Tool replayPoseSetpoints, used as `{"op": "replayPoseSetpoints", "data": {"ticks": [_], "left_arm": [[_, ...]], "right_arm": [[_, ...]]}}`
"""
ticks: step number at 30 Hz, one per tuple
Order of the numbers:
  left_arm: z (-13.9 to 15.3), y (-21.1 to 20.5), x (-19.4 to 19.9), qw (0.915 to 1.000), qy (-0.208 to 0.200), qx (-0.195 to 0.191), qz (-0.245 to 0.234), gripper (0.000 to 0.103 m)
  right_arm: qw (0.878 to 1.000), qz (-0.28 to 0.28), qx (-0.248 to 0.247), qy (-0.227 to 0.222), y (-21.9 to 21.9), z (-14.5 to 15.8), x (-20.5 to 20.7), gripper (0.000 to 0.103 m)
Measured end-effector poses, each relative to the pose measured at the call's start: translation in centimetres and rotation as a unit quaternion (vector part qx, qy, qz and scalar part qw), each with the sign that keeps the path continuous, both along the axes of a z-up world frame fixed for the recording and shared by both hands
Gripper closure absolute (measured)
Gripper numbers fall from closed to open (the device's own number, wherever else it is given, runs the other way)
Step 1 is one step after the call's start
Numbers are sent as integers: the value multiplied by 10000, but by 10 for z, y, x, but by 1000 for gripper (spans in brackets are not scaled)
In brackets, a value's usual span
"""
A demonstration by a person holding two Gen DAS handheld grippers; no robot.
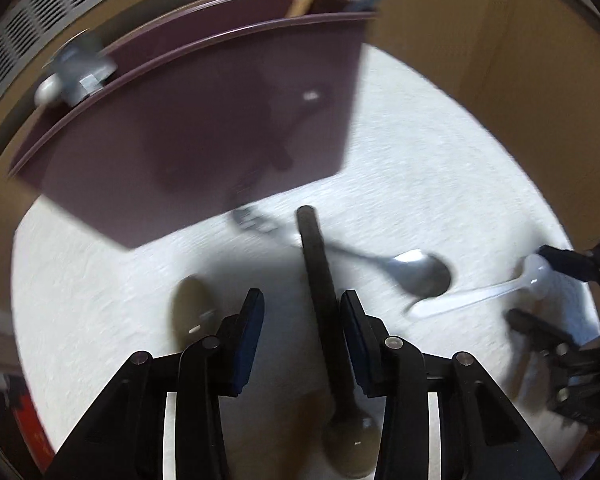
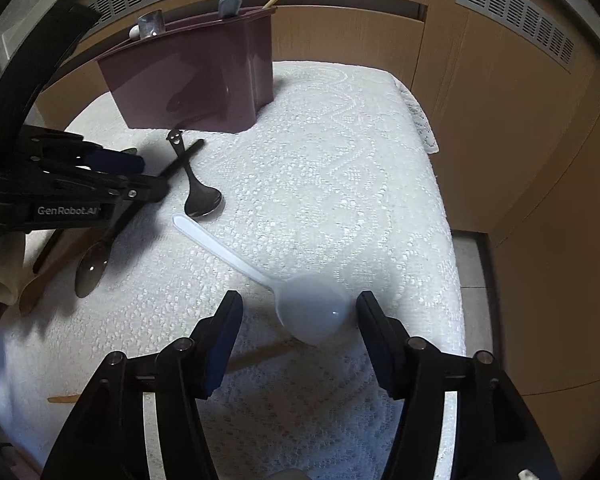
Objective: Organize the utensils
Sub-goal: 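Close the right gripper on the white plastic spoon while the left grasps the black-handled spoon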
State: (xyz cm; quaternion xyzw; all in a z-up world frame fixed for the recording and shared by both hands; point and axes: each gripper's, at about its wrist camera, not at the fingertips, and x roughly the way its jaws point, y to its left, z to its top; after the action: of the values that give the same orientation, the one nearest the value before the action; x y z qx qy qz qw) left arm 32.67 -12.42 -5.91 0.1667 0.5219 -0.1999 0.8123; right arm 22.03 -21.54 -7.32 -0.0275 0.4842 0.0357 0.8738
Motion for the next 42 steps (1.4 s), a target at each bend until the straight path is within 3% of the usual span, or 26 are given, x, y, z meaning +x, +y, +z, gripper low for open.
{"op": "replayPoseSetpoints", "data": {"ticks": [5,13,14,17,21,24,27,29,36,37,42], "left_arm": [[1,38,4,9984,3,-141,540,62],[9,82,5,9941,-83,-446,983,62],[13,108,1,9936,-96,-470,1024,62],[15,128,-17,9916,-139,-548,1164,62],[17,155,-20,9863,-139,-693,1487,61],[16,174,-17,9824,-106,-764,1702,61],[15,186,-17,9795,-107,-850,1823,61],[13,185,-21,9789,-104,-895,1835,61],[11,186,-38,9800,-30,-1047,1694,61],[12,185,-39,9810,5,-1110,1594,61],[12,167,-27,9862,172,-1031,1285,61]], "right_arm": [[9998,110,111,125,15,-1,0,38],[9898,1134,715,480,71,6,0,34],[9904,1147,631,438,73,7,3,32],[9943,1039,-130,179,76,11,15,20],[9908,970,-937,62,73,13,34,15],[9899,1258,-655,-59,71,20,38,15],[9872,1590,133,-18,75,24,46,36],[9848,1694,369,88,83,21,59,61],[9848,1710,66,302,110,-3,95,83],[9849,1704,30,321,110,-3,96,93],[9874,1561,118,238,100,9,89,93]]}}
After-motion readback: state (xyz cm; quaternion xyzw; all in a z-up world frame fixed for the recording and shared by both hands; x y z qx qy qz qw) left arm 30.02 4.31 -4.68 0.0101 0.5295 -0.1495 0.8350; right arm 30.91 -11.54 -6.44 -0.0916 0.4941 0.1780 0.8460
